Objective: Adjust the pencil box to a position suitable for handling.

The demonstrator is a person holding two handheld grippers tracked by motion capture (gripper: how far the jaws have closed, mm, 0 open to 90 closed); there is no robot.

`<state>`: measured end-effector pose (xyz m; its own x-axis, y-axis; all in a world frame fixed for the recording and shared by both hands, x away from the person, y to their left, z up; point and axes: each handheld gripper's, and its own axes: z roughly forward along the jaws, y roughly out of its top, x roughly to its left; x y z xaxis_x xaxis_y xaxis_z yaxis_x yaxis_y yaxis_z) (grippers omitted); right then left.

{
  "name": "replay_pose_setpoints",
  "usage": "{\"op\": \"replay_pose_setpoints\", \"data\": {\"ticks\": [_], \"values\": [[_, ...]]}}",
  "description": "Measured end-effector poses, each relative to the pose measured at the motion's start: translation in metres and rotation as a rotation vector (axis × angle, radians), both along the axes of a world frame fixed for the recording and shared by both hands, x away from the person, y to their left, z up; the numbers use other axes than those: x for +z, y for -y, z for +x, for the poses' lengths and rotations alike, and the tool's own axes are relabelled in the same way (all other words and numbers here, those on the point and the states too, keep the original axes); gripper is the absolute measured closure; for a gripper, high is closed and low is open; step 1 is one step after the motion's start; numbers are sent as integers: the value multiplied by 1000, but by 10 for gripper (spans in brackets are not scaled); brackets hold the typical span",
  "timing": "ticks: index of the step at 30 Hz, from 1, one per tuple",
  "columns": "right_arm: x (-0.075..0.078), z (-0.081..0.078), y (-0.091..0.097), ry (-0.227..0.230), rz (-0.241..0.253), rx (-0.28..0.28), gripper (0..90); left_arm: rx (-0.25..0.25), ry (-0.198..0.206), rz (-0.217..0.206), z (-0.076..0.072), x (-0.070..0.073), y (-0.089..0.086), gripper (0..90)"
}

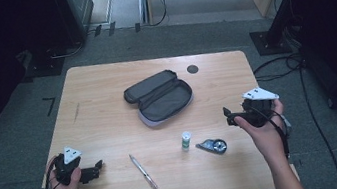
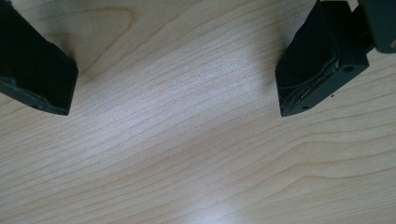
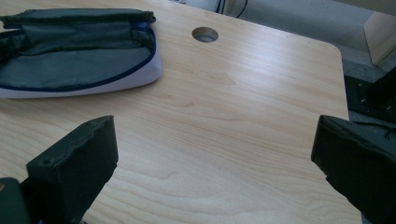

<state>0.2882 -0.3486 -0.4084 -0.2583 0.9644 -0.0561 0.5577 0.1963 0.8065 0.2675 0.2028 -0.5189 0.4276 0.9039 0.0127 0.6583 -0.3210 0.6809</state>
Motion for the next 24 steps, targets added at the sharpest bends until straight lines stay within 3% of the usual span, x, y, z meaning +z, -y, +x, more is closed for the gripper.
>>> {"op": "replay_pose_setpoints", "data": {"ticks": [20,22,24], "values": [[15,32,-21,14,-24,26,10,-1,1,-3,0,0,0,0],[18,35,-23,26,-25,30,95,-1,0,-2,0,0,0,0],[19,39,-26,32,-23,43,116,-1,1,-2,0,0,0,0]]}}
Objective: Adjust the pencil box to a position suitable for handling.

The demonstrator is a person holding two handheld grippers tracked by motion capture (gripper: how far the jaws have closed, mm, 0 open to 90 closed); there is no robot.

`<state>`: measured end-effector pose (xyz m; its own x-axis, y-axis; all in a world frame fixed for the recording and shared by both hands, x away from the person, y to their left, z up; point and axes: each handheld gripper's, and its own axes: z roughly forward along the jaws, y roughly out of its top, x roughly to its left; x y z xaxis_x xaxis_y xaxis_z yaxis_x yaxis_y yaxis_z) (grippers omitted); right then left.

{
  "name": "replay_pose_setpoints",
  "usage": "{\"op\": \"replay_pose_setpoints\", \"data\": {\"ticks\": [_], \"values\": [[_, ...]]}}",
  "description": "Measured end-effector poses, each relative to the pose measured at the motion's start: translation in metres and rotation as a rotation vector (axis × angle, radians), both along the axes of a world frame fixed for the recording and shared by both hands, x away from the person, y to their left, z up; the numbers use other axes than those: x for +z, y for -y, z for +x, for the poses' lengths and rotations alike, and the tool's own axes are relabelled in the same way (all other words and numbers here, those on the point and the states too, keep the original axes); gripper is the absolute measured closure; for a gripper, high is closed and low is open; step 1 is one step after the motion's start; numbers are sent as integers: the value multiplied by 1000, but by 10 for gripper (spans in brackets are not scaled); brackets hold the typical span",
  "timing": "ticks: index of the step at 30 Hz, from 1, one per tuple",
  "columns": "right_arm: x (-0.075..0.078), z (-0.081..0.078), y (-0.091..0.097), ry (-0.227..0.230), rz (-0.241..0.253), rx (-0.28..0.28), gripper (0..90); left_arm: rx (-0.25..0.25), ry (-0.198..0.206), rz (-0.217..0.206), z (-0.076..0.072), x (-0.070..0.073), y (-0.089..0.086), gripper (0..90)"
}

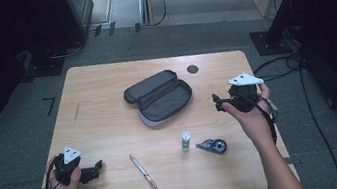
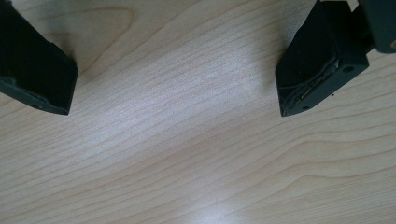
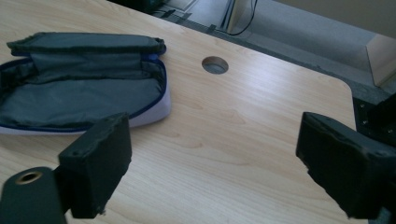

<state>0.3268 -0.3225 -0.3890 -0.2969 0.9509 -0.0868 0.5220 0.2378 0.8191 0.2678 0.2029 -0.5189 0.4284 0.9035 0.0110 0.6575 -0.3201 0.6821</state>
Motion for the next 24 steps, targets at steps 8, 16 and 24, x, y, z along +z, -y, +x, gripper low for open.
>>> {"op": "replay_pose_setpoints", "data": {"ticks": [8,16,24], "values": [[5,17,-12,1,16,17,123,0,-1,-1,0,0,0,0],[4,37,-24,-7,34,54,138,-2,0,-1,0,0,0,0],[-3,55,-41,-16,22,75,176,-2,0,-1,0,0,0,0]]}}
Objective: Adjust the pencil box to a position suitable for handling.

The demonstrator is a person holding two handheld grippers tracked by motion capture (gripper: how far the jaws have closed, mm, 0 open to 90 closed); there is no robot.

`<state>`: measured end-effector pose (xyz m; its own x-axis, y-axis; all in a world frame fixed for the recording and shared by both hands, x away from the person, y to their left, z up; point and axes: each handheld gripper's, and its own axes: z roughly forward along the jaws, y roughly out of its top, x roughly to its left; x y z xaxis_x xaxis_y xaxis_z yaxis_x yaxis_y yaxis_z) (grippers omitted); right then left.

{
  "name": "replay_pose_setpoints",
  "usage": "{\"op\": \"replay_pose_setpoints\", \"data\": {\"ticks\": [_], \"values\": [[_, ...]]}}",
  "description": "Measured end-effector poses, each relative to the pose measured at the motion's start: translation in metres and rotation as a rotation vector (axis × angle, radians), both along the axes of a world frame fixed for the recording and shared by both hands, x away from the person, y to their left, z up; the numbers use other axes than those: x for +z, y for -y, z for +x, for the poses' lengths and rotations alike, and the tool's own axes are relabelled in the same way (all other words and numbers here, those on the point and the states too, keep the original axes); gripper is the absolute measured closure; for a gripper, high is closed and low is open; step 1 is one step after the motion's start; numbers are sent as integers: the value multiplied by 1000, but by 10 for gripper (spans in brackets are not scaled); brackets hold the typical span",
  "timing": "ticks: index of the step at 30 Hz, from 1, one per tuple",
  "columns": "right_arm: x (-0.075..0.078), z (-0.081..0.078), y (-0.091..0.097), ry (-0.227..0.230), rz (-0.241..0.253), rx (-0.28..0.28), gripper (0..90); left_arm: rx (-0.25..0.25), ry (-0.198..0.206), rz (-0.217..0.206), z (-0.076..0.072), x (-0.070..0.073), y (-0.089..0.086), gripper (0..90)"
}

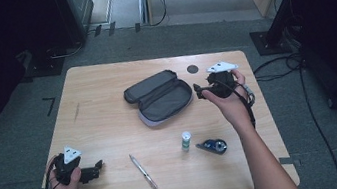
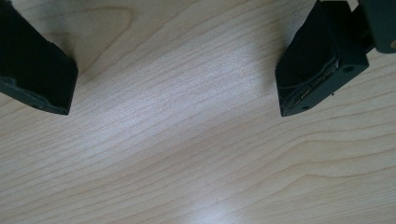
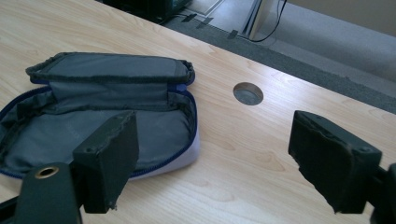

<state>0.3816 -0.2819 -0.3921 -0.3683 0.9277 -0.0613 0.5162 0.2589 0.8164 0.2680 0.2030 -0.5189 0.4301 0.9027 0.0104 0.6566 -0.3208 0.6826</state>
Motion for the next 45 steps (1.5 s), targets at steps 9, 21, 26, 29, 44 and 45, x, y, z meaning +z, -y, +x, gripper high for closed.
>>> {"op": "replay_pose_setpoints", "data": {"ticks": [9,21,26,29,44,45], "values": [[-11,18,-13,37,-17,17,337,0,0,-1,0,0,0,0],[-19,45,-19,26,-19,44,421,-1,0,-2,0,0,0,0],[-26,58,-27,19,-21,54,419,-2,0,-2,0,0,0,0],[-32,66,-30,0,-27,59,418,-2,0,-2,0,0,0,0],[-70,100,-30,-161,44,22,539,-3,0,-2,1,0,0,0],[-72,101,-29,-179,47,13,548,-3,0,-2,1,0,0,0]]}}
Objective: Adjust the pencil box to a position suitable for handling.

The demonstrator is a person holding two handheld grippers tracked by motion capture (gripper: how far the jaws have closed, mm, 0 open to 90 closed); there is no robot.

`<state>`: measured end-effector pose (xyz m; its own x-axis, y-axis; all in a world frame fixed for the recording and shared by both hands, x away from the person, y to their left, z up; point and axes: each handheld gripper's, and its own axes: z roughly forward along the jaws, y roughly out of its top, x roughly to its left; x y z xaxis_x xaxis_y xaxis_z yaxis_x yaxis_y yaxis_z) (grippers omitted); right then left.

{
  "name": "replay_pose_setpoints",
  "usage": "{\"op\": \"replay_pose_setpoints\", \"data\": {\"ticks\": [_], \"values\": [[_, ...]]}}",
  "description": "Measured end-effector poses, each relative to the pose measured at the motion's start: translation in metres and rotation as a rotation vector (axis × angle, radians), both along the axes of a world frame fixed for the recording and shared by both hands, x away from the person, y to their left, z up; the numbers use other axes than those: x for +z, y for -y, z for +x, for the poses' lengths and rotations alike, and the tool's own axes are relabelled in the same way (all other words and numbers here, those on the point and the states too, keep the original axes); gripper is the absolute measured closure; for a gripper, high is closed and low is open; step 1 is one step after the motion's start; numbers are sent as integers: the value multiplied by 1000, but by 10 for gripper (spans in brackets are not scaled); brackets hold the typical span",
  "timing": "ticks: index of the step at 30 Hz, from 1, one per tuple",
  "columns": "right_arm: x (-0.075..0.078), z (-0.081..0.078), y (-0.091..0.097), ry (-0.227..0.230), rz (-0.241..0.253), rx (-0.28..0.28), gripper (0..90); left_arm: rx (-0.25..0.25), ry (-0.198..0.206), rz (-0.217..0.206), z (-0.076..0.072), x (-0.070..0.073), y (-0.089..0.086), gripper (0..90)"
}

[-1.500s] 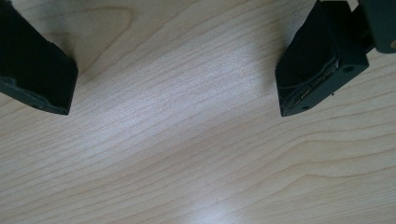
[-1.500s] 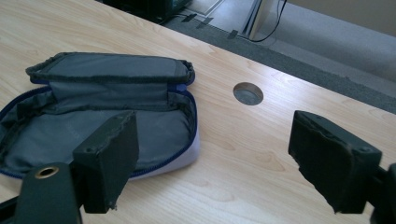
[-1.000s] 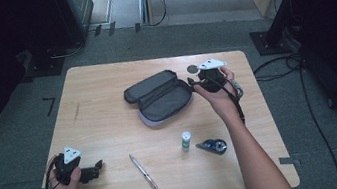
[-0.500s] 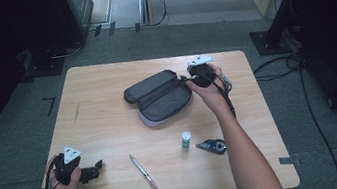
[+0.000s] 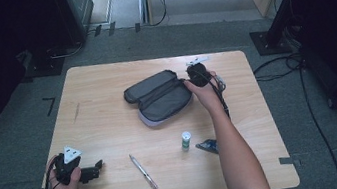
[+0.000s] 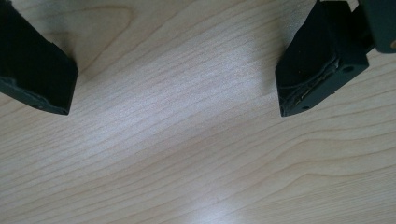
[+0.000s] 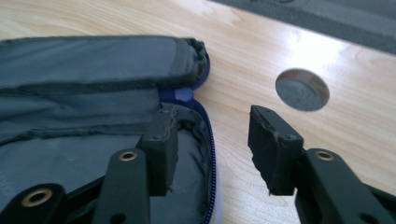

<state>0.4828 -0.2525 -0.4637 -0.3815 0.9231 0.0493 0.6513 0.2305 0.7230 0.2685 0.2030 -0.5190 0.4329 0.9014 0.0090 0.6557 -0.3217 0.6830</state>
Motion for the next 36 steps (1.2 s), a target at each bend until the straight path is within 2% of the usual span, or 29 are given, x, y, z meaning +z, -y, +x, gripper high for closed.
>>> {"op": "replay_pose_setpoints", "data": {"ticks": [4,6,8,10,12,13,15,18,19,22,26,29,30,32,36], "values": [[-5,6,2,-30,4,-4,613,0,0,0,0,0,0,0],[-5,7,1,-26,29,-9,661,0,0,0,0,0,0,0],[-4,9,0,-30,32,-12,693,0,0,0,0,0,0,0],[-3,11,-4,-31,-5,-3,683,-1,0,0,0,0,0,0],[-4,14,-6,-36,-20,5,645,0,0,0,0,0,0,0],[-4,16,-8,-62,-14,5,619,-1,0,0,0,0,0,0],[-9,20,-10,-107,-45,4,610,-1,0,-1,0,0,0,0],[-17,24,-13,-154,-115,3,670,-1,0,-1,0,0,0,0],[-18,24,-13,-164,-122,-3,728,-1,0,0,0,0,0,0],[-18,23,-12,-211,-68,-27,879,-1,-1,-2,0,0,0,0],[-16,18,-11,-259,-15,-33,890,0,-1,-4,0,0,0,0],[-11,12,-7,-270,58,-49,892,0,-1,-6,0,0,0,0],[-8,9,-4,-270,107,-68,892,-1,-1,-5,0,0,0,0],[-5,3,0,-269,165,-93,893,-1,-1,-2,0,0,0,0],[0,-10,3,-256,175,-98,894,-1,0,-1,0,0,0,0]]}}
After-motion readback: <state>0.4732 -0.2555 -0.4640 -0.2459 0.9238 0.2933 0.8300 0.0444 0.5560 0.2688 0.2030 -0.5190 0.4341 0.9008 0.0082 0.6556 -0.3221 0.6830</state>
